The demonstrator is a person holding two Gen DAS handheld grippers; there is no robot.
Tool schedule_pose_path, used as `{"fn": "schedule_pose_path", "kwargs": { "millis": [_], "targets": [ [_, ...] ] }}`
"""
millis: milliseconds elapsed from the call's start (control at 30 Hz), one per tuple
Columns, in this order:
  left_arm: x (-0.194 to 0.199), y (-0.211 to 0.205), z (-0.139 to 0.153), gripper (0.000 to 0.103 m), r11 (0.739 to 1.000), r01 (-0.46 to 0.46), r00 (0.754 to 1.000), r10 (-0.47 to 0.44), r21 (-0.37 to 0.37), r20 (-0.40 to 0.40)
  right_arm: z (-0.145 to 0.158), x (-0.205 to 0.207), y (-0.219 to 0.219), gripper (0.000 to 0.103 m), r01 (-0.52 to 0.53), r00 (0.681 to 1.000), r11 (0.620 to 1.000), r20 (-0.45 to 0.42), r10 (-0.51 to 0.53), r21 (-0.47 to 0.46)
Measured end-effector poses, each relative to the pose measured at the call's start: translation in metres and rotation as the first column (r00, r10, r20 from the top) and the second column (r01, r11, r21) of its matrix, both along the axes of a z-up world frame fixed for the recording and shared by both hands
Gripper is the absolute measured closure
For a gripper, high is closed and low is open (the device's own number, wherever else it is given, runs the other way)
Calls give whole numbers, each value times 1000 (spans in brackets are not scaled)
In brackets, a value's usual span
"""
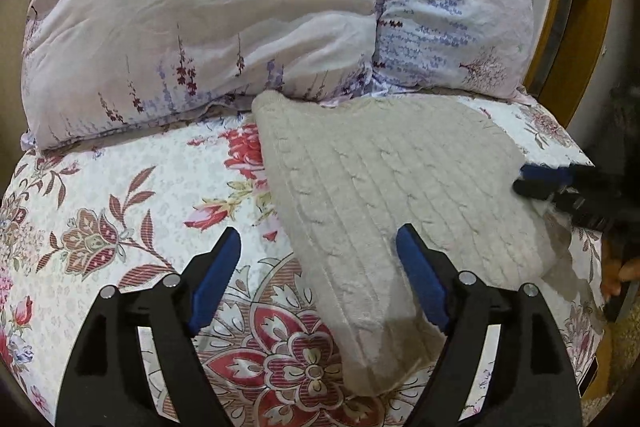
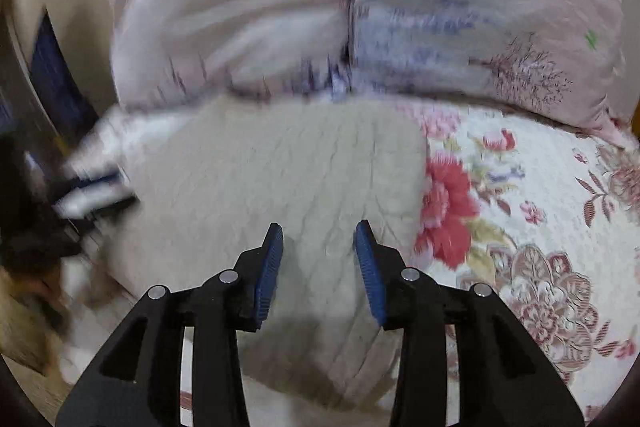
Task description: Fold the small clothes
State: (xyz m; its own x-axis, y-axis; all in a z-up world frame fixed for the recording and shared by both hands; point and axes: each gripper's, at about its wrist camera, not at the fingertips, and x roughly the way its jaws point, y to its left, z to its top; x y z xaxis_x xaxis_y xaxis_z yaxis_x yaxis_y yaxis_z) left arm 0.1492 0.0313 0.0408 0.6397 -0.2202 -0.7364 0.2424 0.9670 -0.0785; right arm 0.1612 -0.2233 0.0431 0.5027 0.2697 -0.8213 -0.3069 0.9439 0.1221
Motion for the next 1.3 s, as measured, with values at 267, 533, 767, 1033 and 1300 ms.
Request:
{"fn": "schedule_pose_path", "kwargs": {
  "millis": [267, 533, 767, 1033, 1300],
  "targets": [
    [7, -1, -4, 23, 1000, -26, 1000, 26, -6, 10, 1, 1, -11, 51, 72, 997, 997, -1, -72, 30],
    [-40, 25, 12, 9, 993, -48, 996, 56, -105, 75, 32, -54, -41, 10, 155, 980, 979, 104, -169, 133],
    [-65, 26, 7, 2, 991, -100, 993, 105, -90, 52, 35, -80, -48, 1, 261, 952, 960, 139, -273, 100],
    [-77, 17, -10, 2, 990, -137, 990, 136, -42, -30, 19, -89, -47, 1, 275, 959, 950, 32, -283, 149],
    [-83, -13, -19, 2, 989, -125, 991, 129, 81, -46, 8, -99, -9, 1, 214, 976, 976, 35, -216, 38]
  ]
}}
